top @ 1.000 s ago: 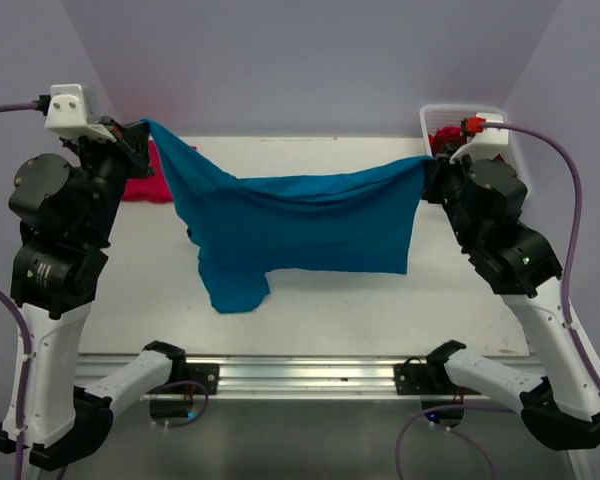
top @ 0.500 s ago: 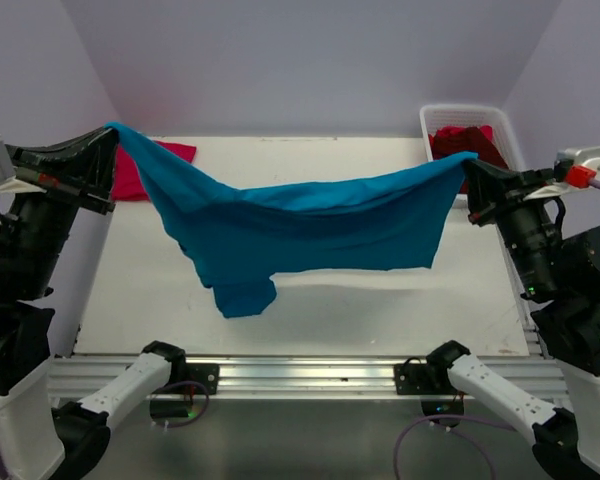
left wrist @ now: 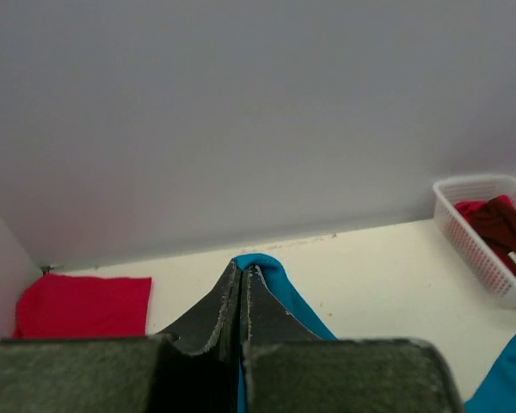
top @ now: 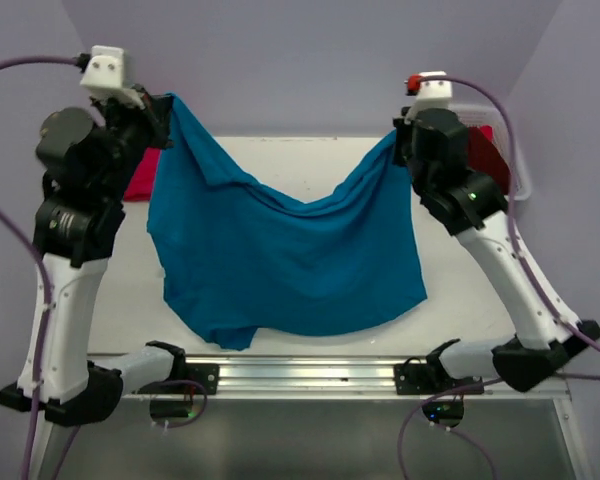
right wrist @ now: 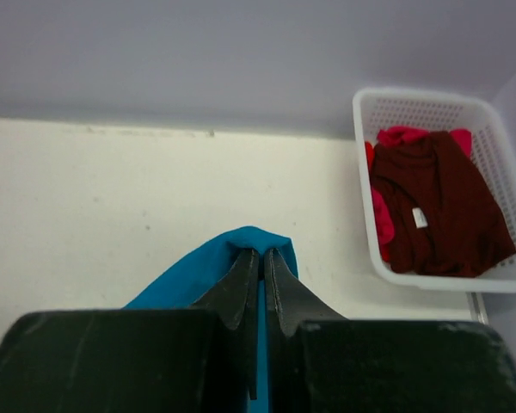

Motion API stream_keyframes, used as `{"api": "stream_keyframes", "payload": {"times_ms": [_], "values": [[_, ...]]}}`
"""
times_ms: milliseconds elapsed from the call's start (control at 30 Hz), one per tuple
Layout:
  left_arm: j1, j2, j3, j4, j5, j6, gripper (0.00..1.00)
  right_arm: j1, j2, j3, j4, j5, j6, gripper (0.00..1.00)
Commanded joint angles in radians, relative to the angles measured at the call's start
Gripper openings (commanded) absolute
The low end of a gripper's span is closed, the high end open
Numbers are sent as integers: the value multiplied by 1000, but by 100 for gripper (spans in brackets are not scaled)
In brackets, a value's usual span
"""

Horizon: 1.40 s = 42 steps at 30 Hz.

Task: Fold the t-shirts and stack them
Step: Flatten the tshirt out

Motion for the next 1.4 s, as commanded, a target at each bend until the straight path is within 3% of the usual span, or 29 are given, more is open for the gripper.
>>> {"api": "stream_keyframes", "payload": {"times_ms": [0, 133, 300, 467, 633, 767, 967, 1367], "values": [[-39, 86, 1, 35, -128, 56, 0, -4, 67, 105, -44, 56, -8, 0], [-89, 57, 56, 41, -144, 81, 0, -2, 44, 127, -14, 4, -4, 0], [-112, -64, 108, 9, -84, 67, 0, 4, -153, 38, 49, -88, -37, 0], [-111, -188, 87, 1, 72, 21, 0, 8, -333, -28, 48, -249, -36, 0], [-43, -296, 105, 9, 217, -36, 0, 5, -469, 22, -4, -314, -22, 0], [-5, -305, 88, 16, 273, -65, 0, 7, -464, 84, -77, -302, -43, 0], [67, -281, 62, 33, 306, -60, 0, 5, -476, 36, -68, -262, -62, 0], [78, -297, 48, 26, 283, -48, 0, 5, -487, 9, -71, -243, -62, 0]]}}
